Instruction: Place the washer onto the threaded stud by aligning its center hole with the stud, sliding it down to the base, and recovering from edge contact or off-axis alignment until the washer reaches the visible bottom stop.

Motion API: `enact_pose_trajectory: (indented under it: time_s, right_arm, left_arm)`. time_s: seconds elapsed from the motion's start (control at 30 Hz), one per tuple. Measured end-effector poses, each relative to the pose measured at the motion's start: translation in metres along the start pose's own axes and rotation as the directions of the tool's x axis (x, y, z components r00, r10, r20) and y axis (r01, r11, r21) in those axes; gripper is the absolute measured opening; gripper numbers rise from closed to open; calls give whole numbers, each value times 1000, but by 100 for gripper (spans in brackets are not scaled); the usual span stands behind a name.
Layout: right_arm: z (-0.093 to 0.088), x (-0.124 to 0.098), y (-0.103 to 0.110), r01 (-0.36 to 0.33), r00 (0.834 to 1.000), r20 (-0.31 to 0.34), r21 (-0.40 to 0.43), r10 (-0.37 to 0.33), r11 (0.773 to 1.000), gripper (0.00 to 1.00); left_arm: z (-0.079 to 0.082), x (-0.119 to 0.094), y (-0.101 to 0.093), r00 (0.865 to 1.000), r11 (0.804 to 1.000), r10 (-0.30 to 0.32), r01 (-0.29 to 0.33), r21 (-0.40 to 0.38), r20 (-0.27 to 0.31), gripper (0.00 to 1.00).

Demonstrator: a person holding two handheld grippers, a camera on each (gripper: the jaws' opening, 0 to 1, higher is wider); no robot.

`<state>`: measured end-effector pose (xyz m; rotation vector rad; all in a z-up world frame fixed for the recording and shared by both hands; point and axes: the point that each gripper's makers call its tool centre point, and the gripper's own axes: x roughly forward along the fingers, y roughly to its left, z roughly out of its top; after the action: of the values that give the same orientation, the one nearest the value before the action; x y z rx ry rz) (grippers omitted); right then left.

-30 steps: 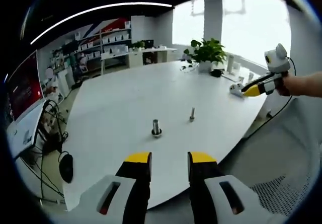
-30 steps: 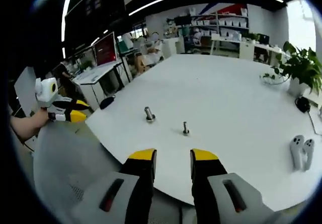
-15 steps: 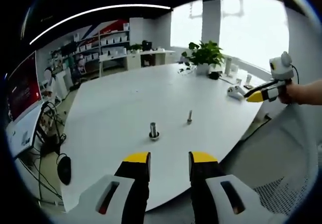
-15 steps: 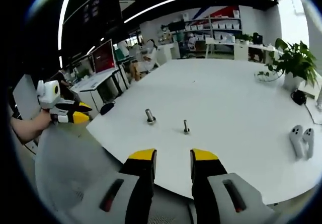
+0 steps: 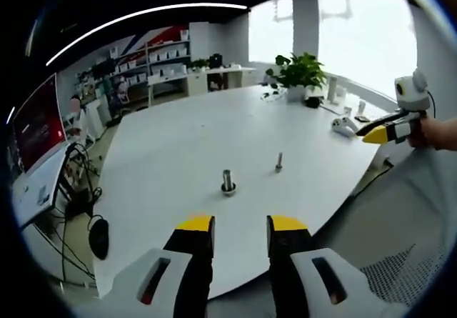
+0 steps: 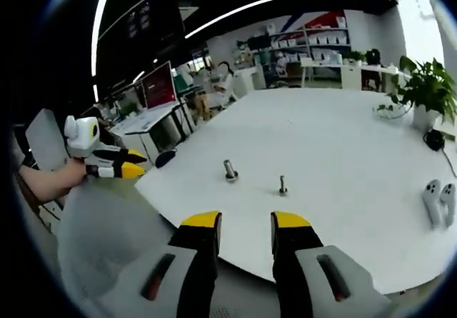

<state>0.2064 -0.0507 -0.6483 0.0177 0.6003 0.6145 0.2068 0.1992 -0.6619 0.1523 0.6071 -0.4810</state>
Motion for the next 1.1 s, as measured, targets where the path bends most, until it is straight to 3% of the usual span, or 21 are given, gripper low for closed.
enact_pose_trajectory:
  time_s: [0.13,0.2,0.27,0.4,0.67,0.83,1.1]
  right_arm:
    - [-2,0,-2,7,1000,7,-1,-7,1000,30]
    - [-2,1,-2,5,1000,19,-37,-4,999,30]
    - [-9,3,-2,-12,1000,-12,-36,11,999,30]
    - [-11,3,-1,-17,1000,-18,-22,17,1000,30]
    - [-16,3,-2,-17,999,-32,-20,17,1000,32]
    - [-9,0,-4,-2,1000,7,-32,2,999,31]
    - [-8,0,-3,1,1000,13,-52,0,999,32]
  left_arm:
    - [1,0,-1,1000,1000,0,0,-4,2,28]
    - [1,1,-1,1000,999,-10,10,-44,5,32]
    - [0,1,0,1000,999,-6,6,-54,3,36]
    - [5,-3,-2,1000,1000,1,0,-23,29,32]
    - [14,-8,-5,996,999,-16,19,-39,84,32]
    - [12,-8,-1,997,999,-2,6,-48,76,32]
    - [16,-11,4,995,998,25,-20,-52,95,31]
